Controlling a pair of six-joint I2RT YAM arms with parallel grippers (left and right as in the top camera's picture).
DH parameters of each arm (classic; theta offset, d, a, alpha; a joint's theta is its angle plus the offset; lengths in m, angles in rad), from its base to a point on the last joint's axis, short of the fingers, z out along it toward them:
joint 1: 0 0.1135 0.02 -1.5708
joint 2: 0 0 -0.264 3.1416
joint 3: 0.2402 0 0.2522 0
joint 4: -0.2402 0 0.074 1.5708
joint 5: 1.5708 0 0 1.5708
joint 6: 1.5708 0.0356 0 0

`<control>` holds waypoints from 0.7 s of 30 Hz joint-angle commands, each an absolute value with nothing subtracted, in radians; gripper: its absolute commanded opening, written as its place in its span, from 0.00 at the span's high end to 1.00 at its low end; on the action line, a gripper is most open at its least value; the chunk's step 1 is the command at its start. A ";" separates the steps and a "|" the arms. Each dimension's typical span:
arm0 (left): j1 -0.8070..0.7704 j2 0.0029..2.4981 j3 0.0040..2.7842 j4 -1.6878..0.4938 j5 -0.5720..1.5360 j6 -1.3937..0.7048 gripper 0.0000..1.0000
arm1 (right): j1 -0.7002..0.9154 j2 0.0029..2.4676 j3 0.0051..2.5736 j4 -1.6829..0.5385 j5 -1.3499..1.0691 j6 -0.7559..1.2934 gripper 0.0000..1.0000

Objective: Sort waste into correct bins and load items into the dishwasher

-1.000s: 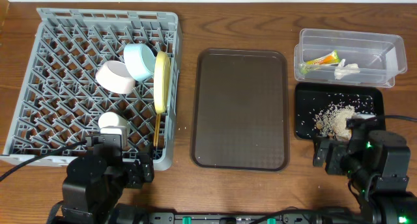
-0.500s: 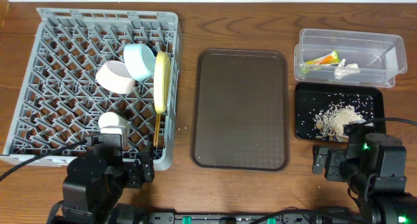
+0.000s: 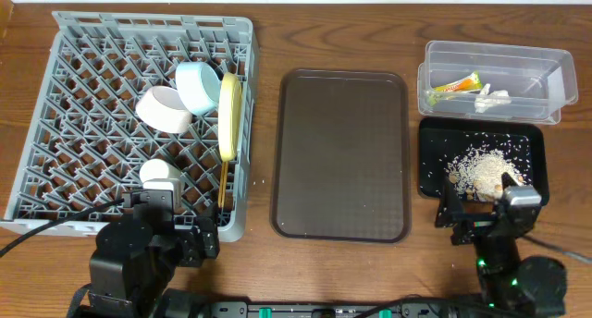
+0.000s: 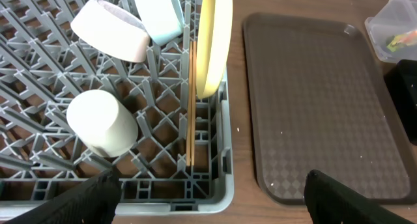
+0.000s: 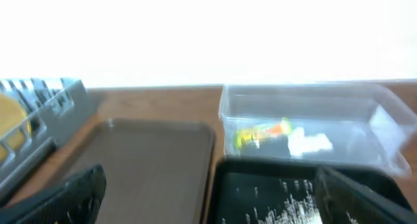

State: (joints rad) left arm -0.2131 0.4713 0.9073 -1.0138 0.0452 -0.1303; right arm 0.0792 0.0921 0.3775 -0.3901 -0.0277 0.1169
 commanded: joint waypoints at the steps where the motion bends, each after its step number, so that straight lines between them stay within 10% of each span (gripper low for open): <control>1: -0.215 0.472 0.905 -1.012 0.036 -0.121 0.09 | 0.093 0.004 0.221 -0.216 -0.027 0.108 0.01; 6: -0.215 0.472 0.905 -1.012 0.036 -0.121 0.09 | 0.102 0.006 0.024 0.073 -0.015 0.107 0.01; 21: -0.215 0.472 0.905 -1.012 0.036 -0.121 0.09 | 0.103 0.011 0.006 -0.075 -0.015 0.107 0.01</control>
State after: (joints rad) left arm -0.2131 0.4713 0.9073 -1.0134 0.0452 -0.1303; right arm 0.0956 0.0128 0.0063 -0.0689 -0.0250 0.1169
